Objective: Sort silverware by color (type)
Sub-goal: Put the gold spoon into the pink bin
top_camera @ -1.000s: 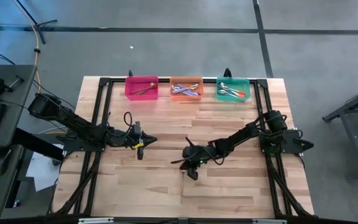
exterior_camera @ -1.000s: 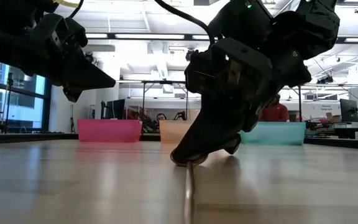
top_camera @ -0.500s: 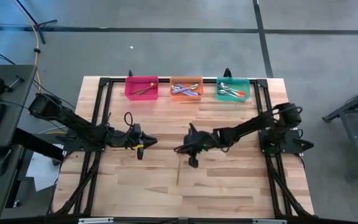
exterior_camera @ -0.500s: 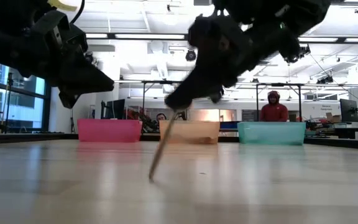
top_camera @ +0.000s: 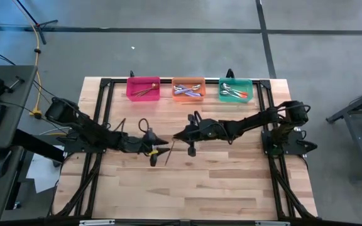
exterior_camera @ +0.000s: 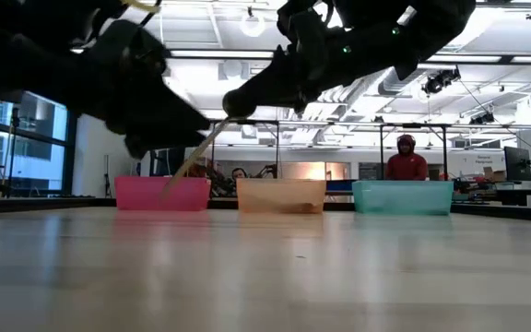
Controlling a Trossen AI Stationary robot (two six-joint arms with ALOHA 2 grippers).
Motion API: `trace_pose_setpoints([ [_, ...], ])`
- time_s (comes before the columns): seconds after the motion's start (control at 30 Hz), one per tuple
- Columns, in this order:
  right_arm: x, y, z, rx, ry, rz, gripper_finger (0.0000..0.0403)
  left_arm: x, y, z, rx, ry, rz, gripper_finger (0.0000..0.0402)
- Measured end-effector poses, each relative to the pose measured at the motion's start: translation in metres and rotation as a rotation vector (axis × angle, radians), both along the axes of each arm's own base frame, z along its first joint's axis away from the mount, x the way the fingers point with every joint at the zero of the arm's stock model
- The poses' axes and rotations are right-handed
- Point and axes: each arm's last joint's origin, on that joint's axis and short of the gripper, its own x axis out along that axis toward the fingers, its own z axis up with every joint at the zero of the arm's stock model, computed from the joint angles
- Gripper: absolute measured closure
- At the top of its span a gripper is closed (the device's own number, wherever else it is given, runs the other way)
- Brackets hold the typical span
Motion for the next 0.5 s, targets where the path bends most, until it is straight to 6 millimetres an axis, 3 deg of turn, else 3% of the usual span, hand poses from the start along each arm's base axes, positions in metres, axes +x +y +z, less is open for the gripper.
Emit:
trace_pose_setpoints([
  [0.3, 0.001, 0.0, 0.002, -0.031, -0.019, 0.008, 0.0403, 0.018, -0.004, 0.007, 0.064, -0.015, -0.041, 0.0236],
  [0.5, 0.001, 0.0, 0.004, -0.031, -0.043, 0.006, 0.0403, 0.02, 0.003, 0.006, 0.066, -0.004, -0.055, 0.0302],
])
